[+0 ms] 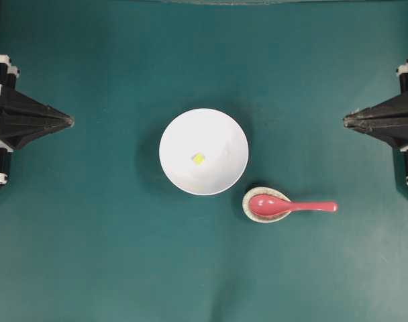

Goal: Scoop the yellow hexagonal prism block from the bowl with a spoon using the right arm.
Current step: 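Move the right gripper toward the pink spoon on the spoon rest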

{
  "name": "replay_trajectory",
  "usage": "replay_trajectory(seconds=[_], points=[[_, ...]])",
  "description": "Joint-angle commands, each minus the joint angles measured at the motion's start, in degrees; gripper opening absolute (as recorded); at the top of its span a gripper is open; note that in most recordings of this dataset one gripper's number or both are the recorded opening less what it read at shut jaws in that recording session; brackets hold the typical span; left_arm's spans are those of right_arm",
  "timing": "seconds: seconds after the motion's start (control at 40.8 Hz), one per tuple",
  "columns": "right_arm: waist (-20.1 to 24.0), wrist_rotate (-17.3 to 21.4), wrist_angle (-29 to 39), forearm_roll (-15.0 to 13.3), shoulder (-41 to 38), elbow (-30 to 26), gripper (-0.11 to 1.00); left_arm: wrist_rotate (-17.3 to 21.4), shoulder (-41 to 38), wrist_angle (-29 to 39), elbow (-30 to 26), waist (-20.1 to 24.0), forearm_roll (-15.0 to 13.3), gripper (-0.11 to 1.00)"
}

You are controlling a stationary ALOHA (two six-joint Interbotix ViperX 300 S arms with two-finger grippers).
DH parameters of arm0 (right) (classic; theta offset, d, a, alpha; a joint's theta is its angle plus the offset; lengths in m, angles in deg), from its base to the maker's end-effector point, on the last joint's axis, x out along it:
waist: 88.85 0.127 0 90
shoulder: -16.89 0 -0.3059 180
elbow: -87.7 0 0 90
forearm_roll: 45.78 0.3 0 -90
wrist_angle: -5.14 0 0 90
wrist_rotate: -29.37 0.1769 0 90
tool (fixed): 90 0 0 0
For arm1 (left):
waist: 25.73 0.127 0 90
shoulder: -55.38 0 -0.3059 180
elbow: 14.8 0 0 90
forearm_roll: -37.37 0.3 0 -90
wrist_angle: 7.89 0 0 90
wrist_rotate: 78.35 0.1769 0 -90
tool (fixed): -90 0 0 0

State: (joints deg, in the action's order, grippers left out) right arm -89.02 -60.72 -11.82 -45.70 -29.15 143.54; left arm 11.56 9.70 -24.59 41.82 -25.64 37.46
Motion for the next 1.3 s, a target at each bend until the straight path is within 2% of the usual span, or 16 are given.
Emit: replay_trajectory(seconds=[0.0,0.245,0.319,0.368,0.564,0.687,0.859,1.006,1.153,1.276], points=[[0.4,0.8,-0.2,0.1,-1.0,-0.5,-0.02,0.4,-0.6,0.5,-1.4,-0.1,1.1,-0.01],[0.8,0.8,-3.0,0.1,-3.3,-0.2,0.00,0.4,-0.6,0.4,-1.5,0.0,1.1,-0.01],[1.1,0.6,-2.9,0.0,-3.5,-0.1,0.04,0.4,-0.8,0.6,-1.5,0.0,1.1,-0.01],[1.4,0.5,-2.7,0.0,-3.7,-0.1,0.09,0.4,-0.9,0.6,-1.5,-0.1,1.1,-0.01],[2.8,0.5,-1.8,0.0,-4.5,0.1,0.48,0.4,-0.8,0.6,-1.5,0.0,1.1,-0.01],[4.1,0.6,-1.2,0.1,-5.3,0.3,0.60,0.4,-0.8,0.6,-1.5,0.0,1.1,-0.01],[6.5,0.8,-2.7,0.3,-8.3,1.1,0.61,0.4,-0.8,0.6,-1.4,0.0,1.1,-0.01],[7.8,0.8,-6.8,2.3,-12.4,2.6,0.61,0.4,-0.8,0.6,-1.4,-0.1,1.1,-0.01],[8.9,0.8,-14.4,5.0,-18.0,5.4,0.61,0.4,-0.8,0.8,-1.4,-0.1,1.1,-0.01],[10.6,0.8,-22.5,8.4,-23.4,7.7,0.61,0.4,-0.8,1.1,-1.4,-0.1,1.1,-0.01]])
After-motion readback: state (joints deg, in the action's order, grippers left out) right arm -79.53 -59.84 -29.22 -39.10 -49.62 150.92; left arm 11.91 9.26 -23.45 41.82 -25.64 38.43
